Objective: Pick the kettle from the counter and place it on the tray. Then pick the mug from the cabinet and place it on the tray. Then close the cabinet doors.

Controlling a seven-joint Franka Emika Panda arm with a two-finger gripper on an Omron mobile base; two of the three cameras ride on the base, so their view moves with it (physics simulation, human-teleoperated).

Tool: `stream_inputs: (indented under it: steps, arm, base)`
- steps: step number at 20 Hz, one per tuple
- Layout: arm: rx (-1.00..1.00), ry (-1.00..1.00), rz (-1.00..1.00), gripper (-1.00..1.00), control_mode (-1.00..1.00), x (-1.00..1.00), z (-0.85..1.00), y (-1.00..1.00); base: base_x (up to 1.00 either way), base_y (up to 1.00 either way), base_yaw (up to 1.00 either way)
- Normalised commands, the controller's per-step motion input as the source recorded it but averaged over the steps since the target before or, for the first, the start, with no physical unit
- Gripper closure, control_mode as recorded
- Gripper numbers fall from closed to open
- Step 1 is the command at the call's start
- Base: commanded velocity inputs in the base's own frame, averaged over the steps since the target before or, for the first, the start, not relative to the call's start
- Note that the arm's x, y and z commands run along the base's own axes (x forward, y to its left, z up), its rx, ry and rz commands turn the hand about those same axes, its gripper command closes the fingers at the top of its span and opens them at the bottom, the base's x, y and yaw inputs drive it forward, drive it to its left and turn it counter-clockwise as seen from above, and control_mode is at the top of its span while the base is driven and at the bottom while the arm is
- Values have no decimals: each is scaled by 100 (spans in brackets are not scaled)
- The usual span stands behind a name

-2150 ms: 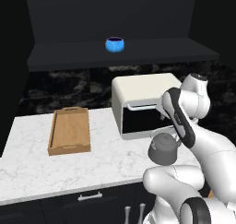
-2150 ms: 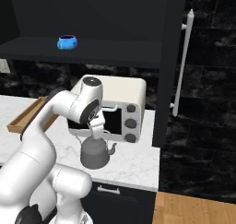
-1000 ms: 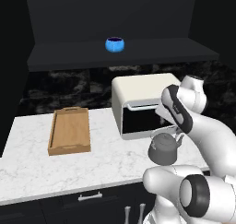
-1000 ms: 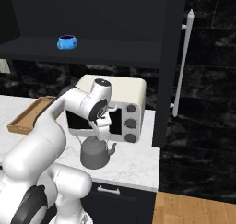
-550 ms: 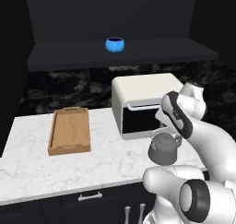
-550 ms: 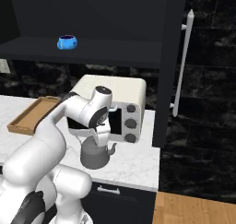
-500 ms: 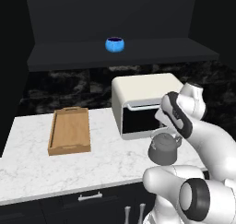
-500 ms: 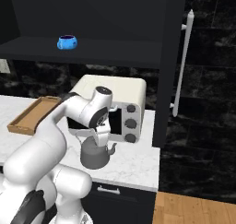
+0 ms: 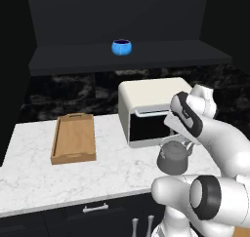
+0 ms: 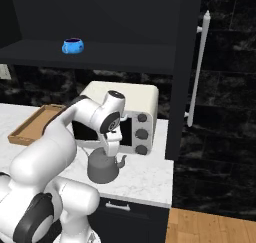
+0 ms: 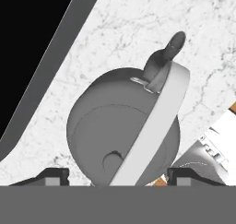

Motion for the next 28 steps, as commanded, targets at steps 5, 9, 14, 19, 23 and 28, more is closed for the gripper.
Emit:
stream_inputs:
  steps: [5, 9, 14, 19, 23, 28]
  arm:
    - [0, 3, 0, 100, -100, -9, -26, 0]
    - [0, 1, 0, 100, -100, -9, -13, 4]
    - [0, 0, -4, 100, -100, -11, 7, 20]
    - [0, 0, -10, 100, -100, -16, 41, 17]
    - [0, 0, -6, 100, -100, -9, 54, 34]
    - [0, 0, -7, 100, -100, -10, 30, 62]
  base:
    - [0, 0, 0]
    - [0, 0, 0]
    - [0, 0, 0]
    - [0, 0, 0]
    - [0, 0, 0]
    - [0, 0, 0]
